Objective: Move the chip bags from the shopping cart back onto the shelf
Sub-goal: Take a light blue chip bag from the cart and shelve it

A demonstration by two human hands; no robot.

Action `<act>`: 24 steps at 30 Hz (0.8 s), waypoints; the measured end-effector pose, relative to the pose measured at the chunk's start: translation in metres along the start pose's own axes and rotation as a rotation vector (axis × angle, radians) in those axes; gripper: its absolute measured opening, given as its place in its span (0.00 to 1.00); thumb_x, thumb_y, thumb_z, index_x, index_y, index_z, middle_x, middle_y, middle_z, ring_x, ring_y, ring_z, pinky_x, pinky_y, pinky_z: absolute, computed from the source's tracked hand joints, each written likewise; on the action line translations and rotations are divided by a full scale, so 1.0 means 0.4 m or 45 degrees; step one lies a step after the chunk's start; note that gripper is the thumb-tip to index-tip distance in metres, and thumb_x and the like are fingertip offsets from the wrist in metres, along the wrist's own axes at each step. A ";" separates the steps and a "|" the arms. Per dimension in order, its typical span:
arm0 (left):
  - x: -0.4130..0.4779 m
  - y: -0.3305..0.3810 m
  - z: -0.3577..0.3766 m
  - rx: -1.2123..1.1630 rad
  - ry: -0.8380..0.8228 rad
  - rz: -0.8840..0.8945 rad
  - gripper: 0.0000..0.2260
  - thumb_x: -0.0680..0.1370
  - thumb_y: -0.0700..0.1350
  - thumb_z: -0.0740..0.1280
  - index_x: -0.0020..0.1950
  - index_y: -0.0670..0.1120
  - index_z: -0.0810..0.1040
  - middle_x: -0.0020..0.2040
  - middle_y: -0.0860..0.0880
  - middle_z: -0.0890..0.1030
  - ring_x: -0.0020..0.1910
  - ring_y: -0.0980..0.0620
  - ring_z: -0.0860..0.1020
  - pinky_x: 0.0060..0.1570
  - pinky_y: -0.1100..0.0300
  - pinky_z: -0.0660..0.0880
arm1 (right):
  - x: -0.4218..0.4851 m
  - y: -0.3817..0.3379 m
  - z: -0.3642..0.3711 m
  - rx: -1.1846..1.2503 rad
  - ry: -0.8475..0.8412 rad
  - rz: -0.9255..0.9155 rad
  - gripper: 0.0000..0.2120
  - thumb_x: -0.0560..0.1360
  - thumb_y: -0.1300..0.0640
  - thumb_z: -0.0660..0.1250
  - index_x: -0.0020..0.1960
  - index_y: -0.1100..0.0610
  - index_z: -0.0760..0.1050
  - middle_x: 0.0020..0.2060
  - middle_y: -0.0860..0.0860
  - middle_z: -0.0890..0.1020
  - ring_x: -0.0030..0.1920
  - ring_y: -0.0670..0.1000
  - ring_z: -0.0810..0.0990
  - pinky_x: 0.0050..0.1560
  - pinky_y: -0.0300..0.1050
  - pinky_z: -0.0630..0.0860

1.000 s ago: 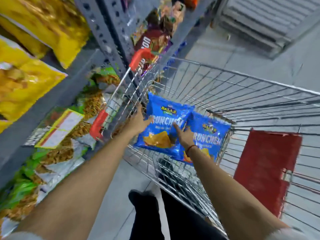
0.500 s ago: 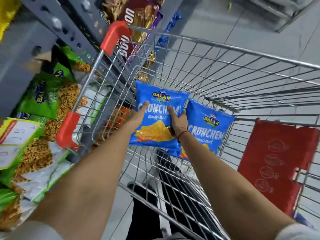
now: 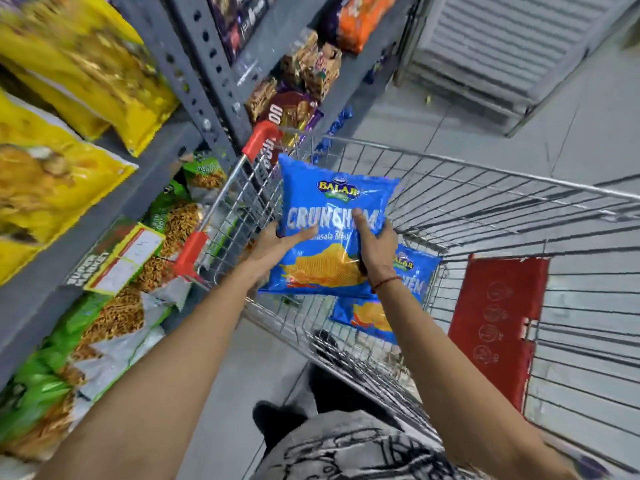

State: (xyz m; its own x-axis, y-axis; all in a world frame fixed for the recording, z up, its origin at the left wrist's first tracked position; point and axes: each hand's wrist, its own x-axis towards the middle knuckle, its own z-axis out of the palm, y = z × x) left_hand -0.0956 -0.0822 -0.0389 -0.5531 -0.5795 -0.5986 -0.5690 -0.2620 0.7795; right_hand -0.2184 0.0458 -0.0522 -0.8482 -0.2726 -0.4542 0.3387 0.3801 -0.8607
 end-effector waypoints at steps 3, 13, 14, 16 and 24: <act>-0.076 0.074 -0.019 -0.099 0.030 0.122 0.20 0.69 0.46 0.74 0.58 0.44 0.74 0.57 0.44 0.81 0.52 0.50 0.81 0.57 0.49 0.77 | -0.051 -0.117 -0.032 0.102 -0.030 -0.130 0.27 0.71 0.46 0.71 0.62 0.63 0.75 0.55 0.58 0.83 0.56 0.59 0.81 0.57 0.56 0.78; -0.355 0.376 -0.154 -0.119 0.226 0.766 0.37 0.60 0.63 0.72 0.64 0.50 0.68 0.59 0.51 0.79 0.54 0.55 0.80 0.56 0.54 0.77 | -0.302 -0.515 -0.073 0.274 -0.013 -0.650 0.18 0.70 0.44 0.71 0.52 0.57 0.80 0.48 0.51 0.85 0.46 0.45 0.81 0.49 0.43 0.77; -0.398 0.402 -0.174 -0.126 0.271 0.833 0.36 0.60 0.63 0.72 0.63 0.51 0.69 0.59 0.51 0.79 0.55 0.53 0.79 0.57 0.52 0.76 | -0.337 -0.555 -0.074 0.282 -0.023 -0.716 0.18 0.70 0.43 0.71 0.51 0.56 0.80 0.47 0.51 0.85 0.46 0.45 0.81 0.50 0.45 0.76; -0.477 0.453 -0.221 -0.129 0.361 0.968 0.32 0.61 0.62 0.72 0.62 0.52 0.70 0.57 0.53 0.80 0.54 0.55 0.79 0.58 0.51 0.76 | -0.407 -0.637 -0.070 0.335 -0.065 -0.854 0.17 0.70 0.45 0.72 0.50 0.58 0.80 0.46 0.52 0.85 0.46 0.46 0.80 0.52 0.49 0.77; -0.774 0.615 -0.412 -0.040 0.779 1.356 0.33 0.57 0.67 0.70 0.58 0.55 0.70 0.43 0.69 0.80 0.42 0.72 0.78 0.39 0.76 0.73 | -0.650 -0.907 -0.025 0.643 -0.423 -1.213 0.20 0.67 0.42 0.72 0.51 0.57 0.80 0.52 0.58 0.84 0.55 0.59 0.82 0.57 0.63 0.77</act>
State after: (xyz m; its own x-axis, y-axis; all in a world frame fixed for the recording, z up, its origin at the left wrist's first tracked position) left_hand 0.0358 -0.0945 0.3687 -0.3512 -0.7797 0.5183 0.0120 0.5498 0.8352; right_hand -0.1248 -0.0126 0.3804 -0.7239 -0.5109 0.4637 -0.1986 -0.4893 -0.8492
